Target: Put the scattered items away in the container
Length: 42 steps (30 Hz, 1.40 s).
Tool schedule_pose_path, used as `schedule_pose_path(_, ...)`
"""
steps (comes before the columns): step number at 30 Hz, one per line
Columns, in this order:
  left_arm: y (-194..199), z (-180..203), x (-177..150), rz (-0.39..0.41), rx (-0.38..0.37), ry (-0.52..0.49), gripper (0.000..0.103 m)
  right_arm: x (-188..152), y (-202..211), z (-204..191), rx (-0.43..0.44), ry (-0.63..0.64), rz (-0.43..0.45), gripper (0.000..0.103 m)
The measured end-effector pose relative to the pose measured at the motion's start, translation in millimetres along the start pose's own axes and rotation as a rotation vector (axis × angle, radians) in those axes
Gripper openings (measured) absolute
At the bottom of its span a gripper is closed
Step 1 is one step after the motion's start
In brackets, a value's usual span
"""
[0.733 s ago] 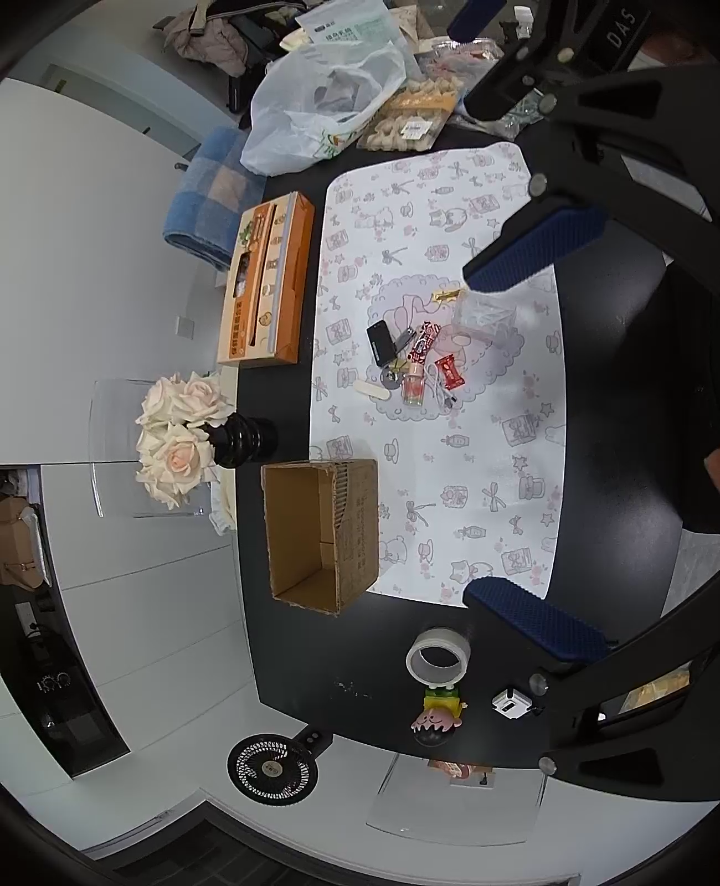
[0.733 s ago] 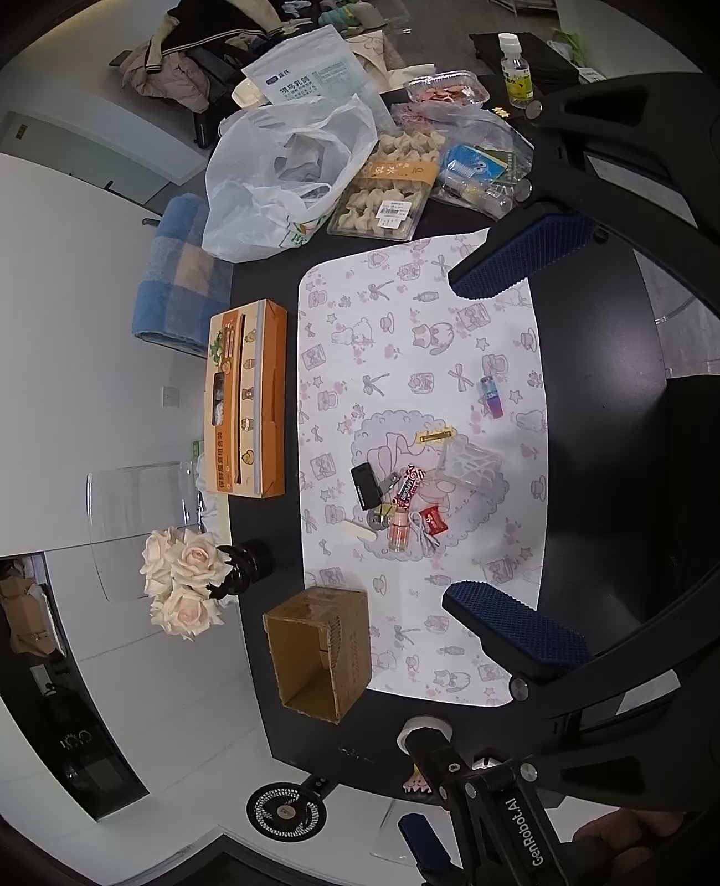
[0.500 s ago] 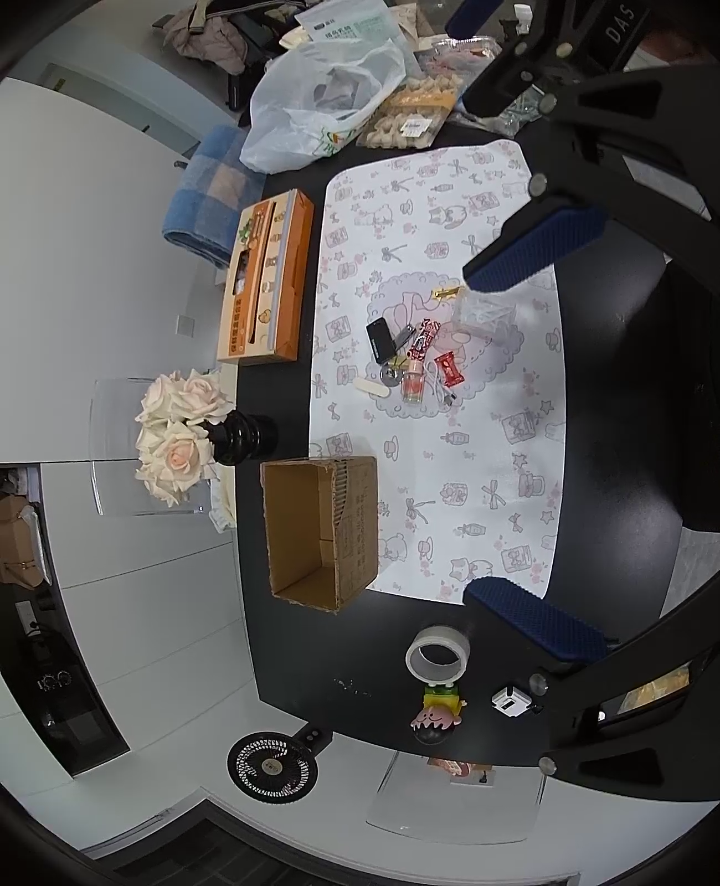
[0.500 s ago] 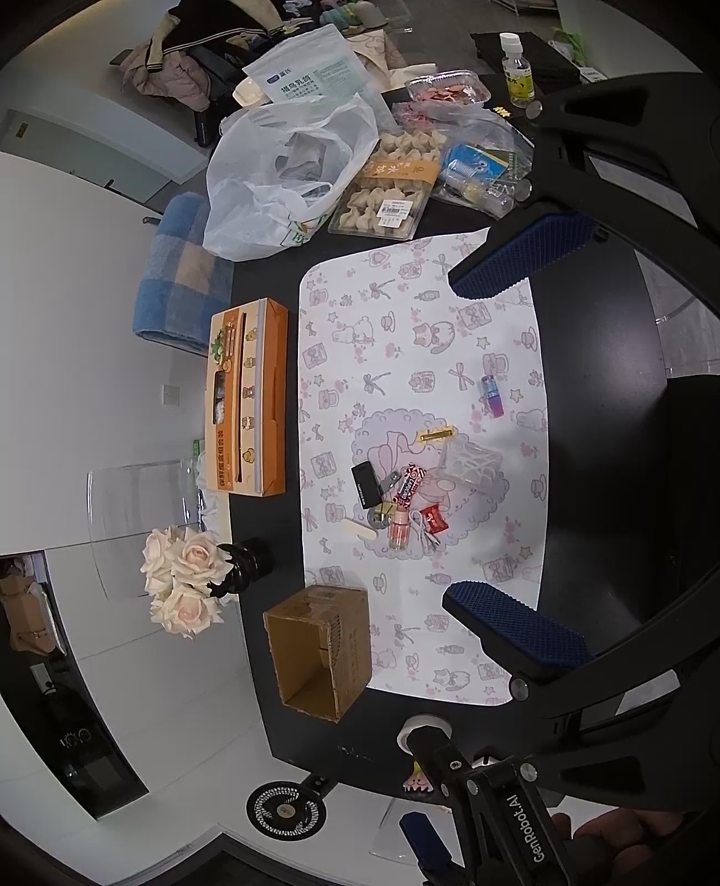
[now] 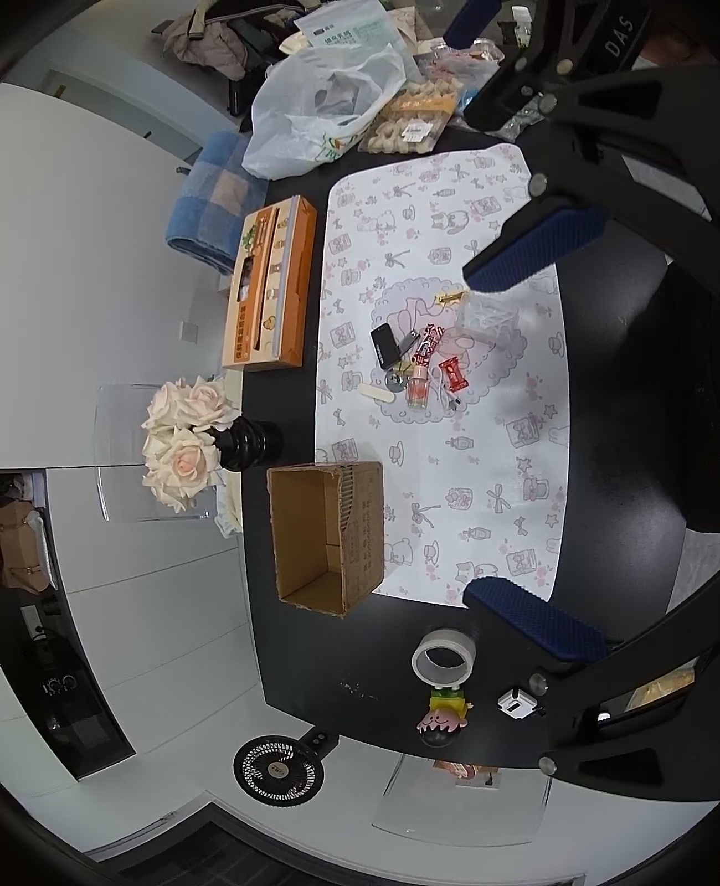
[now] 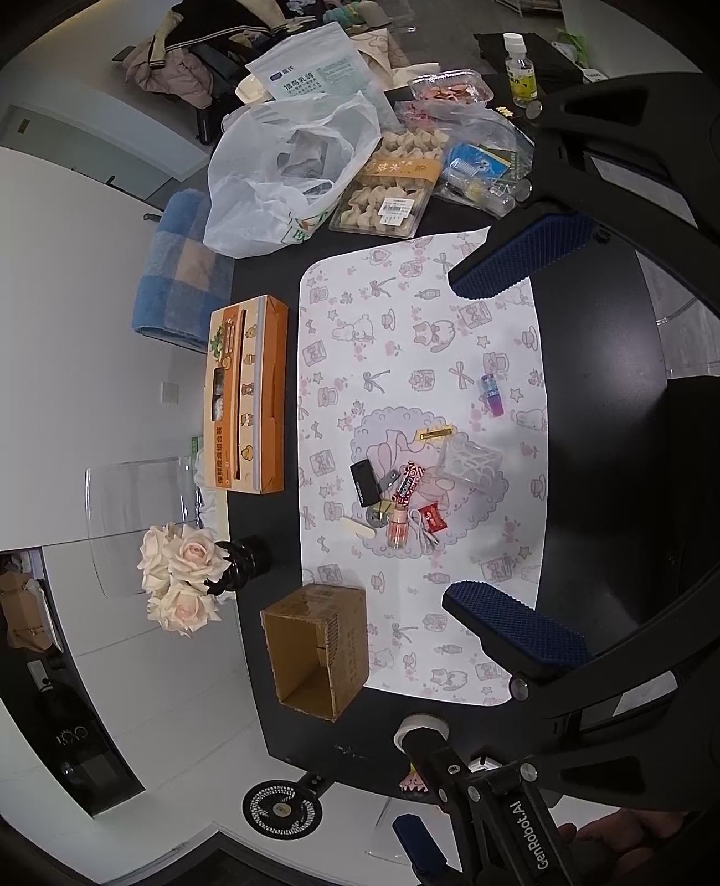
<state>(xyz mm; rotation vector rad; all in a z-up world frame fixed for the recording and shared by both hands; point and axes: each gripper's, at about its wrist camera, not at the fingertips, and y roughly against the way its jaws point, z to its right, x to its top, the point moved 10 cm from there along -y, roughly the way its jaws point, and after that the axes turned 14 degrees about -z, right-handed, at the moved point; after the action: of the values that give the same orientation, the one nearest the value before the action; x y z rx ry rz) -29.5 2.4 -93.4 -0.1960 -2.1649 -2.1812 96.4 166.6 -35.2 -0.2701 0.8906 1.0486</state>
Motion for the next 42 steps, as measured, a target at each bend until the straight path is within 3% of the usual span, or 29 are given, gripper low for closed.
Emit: schedule_pose_path(42,5.5,1.9,7.9,0.015,-0.010,0.012,0.103,-1.6,-3.2,1.5,-0.009,-0.016,-0.030,0.103)
